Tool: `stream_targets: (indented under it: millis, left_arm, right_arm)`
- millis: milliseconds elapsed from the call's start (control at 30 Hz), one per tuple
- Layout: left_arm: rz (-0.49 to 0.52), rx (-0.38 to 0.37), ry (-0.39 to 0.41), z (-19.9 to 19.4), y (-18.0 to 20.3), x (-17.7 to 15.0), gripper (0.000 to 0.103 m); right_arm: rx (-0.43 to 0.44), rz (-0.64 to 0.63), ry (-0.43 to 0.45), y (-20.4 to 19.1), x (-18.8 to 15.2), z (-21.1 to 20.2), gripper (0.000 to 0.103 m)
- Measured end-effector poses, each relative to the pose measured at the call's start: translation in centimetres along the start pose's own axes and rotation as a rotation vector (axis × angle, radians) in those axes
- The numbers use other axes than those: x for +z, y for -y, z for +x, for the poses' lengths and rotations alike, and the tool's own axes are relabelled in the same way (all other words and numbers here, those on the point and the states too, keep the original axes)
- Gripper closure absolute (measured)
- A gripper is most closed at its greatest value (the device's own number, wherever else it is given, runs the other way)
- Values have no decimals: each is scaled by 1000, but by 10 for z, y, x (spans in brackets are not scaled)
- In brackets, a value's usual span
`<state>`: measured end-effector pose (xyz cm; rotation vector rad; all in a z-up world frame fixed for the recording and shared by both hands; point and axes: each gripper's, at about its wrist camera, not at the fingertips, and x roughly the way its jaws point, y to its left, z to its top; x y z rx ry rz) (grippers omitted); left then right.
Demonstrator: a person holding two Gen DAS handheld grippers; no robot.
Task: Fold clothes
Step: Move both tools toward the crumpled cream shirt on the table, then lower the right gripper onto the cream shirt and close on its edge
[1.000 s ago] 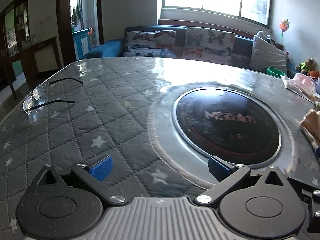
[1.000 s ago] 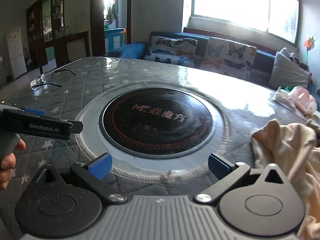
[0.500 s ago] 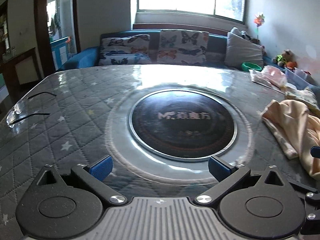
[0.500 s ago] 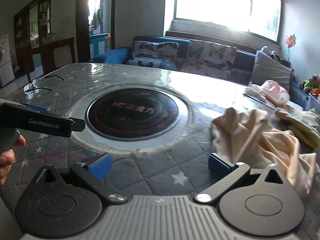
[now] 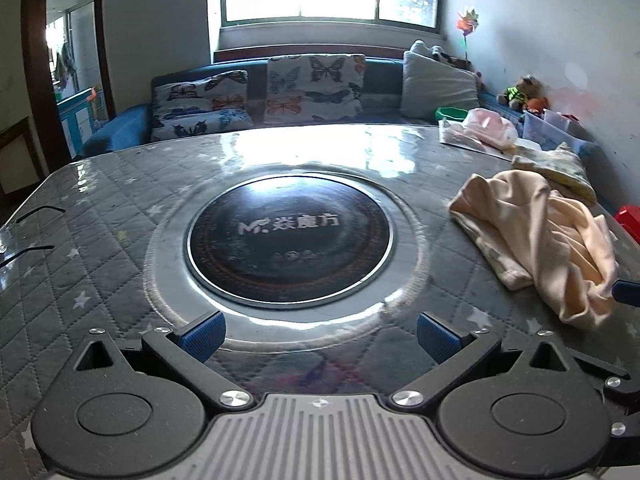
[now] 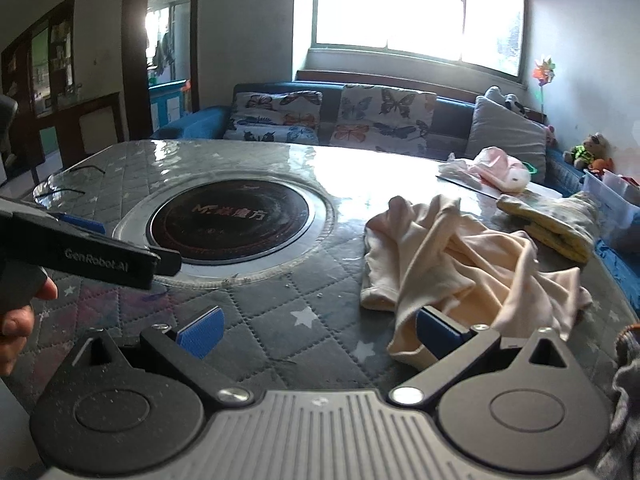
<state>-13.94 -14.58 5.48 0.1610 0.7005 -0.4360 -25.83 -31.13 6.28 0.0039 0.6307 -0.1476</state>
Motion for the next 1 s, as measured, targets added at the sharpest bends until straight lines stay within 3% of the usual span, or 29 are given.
stream_targets:
  millis: [1000]
  left_arm:
    - [157, -85, -52, 27, 71, 17, 0]
  right_arm:
    - [-120, 93, -2, 47, -18, -9, 0]
